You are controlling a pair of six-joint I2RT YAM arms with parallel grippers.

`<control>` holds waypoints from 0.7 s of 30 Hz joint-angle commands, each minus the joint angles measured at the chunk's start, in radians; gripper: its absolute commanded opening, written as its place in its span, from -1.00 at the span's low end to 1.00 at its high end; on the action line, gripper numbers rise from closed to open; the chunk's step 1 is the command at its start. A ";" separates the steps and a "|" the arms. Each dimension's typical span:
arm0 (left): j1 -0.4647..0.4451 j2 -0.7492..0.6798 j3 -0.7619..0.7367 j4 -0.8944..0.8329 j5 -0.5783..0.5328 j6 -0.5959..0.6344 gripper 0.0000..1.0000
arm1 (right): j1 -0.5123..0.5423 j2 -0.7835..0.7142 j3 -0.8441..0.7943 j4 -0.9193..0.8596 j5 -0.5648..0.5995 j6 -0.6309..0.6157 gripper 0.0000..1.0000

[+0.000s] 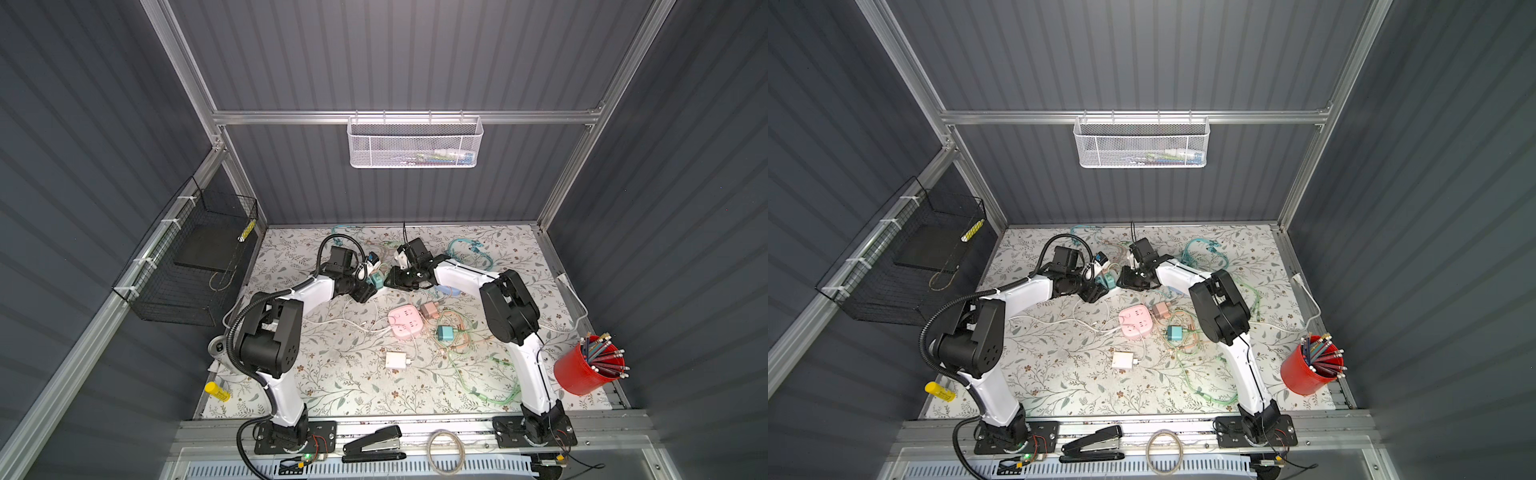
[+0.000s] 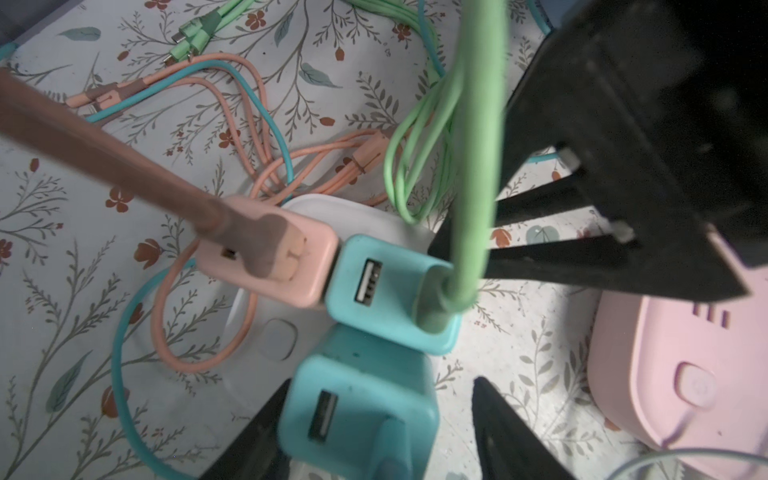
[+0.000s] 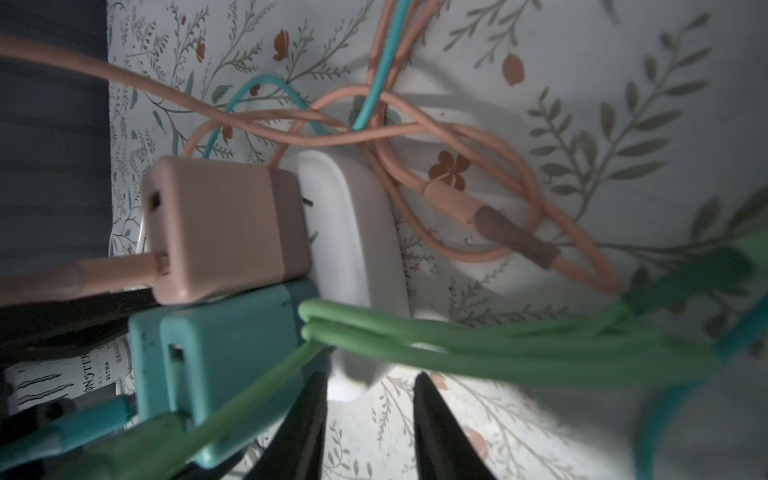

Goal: Pull the plug off the socket

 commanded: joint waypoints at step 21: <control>0.007 0.032 0.032 -0.001 0.092 0.054 0.14 | -0.012 0.068 0.096 -0.064 0.024 0.002 -0.23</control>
